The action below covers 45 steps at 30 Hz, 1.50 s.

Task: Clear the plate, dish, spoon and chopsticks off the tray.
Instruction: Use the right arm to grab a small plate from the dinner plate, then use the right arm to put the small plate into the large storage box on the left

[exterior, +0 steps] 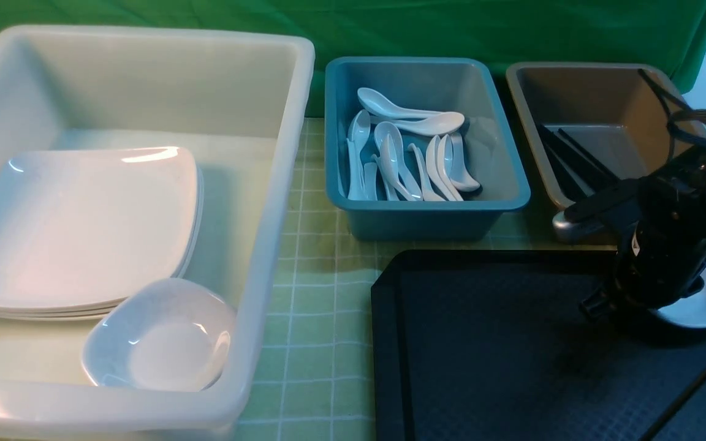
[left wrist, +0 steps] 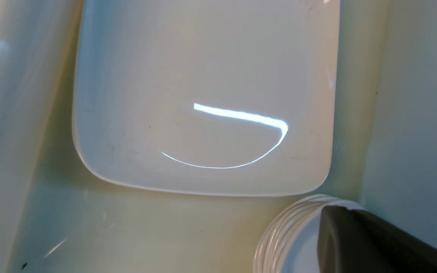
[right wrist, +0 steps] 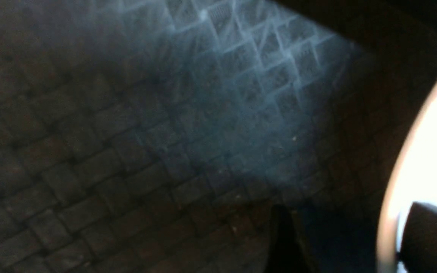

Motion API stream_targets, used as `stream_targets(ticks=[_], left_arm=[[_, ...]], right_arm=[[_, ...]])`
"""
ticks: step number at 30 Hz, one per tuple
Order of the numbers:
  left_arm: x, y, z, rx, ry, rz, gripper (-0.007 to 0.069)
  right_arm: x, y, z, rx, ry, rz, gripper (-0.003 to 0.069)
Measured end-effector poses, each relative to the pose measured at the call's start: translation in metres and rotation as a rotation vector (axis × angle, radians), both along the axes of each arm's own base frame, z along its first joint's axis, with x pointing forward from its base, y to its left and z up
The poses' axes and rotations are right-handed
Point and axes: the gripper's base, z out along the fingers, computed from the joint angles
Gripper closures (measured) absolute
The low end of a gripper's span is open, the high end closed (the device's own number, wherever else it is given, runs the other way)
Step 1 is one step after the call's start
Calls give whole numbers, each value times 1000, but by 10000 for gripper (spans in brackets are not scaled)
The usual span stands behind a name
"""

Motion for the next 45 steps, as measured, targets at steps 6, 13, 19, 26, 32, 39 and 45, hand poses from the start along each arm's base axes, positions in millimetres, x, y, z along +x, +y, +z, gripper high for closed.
stream_targets(ticks=[6,13,19,26,32,39,45], left_arm=[[0,-1,0,-6,-3,-1,629],[0,-1,0,-10,-5,0,629],[1,-2,1,-28,-14,-2,629],[1,-2,1,-28,-18,-5,629],[2,-2,1,-27,-22,-6,629],[2,-2,2,-29,-24,-6,629],[2,-2,2,-28,-26,-6,629]], right_arm=[[-1,-3,4,-35,10,30,573],[-17,-7,33,-38,42,-12,611],[-46,-6,82,88,18,-64,629],[-95,32,155,250,-90,62,630],[-129,114,224,486,-253,329,630],[-159,237,248,641,-298,659,630],[-150,330,197,535,-253,788,630]])
